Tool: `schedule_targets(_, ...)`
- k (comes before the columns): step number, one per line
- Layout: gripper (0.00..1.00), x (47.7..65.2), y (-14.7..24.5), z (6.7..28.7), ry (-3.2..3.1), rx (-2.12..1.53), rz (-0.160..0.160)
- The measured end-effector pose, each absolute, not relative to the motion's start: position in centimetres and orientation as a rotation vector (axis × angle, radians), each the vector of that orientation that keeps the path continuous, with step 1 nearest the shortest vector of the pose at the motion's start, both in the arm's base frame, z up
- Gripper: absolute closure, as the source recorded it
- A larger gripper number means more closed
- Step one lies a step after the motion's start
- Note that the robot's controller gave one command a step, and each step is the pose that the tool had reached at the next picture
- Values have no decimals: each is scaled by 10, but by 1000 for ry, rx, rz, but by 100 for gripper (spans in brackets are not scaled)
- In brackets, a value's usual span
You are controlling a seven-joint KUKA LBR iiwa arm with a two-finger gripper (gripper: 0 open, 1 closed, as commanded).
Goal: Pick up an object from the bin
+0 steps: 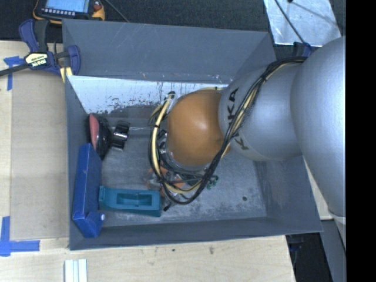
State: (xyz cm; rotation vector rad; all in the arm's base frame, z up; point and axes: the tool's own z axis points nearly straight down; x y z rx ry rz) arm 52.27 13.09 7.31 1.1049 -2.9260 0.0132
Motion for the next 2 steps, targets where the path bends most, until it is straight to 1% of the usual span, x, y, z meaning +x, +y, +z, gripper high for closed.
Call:
schedule_targets(1, 100, 525, 132, 74, -2927, 1104, 15)
schedule_targets(2, 100, 523, 131, 83, -2925, 1118, 13)
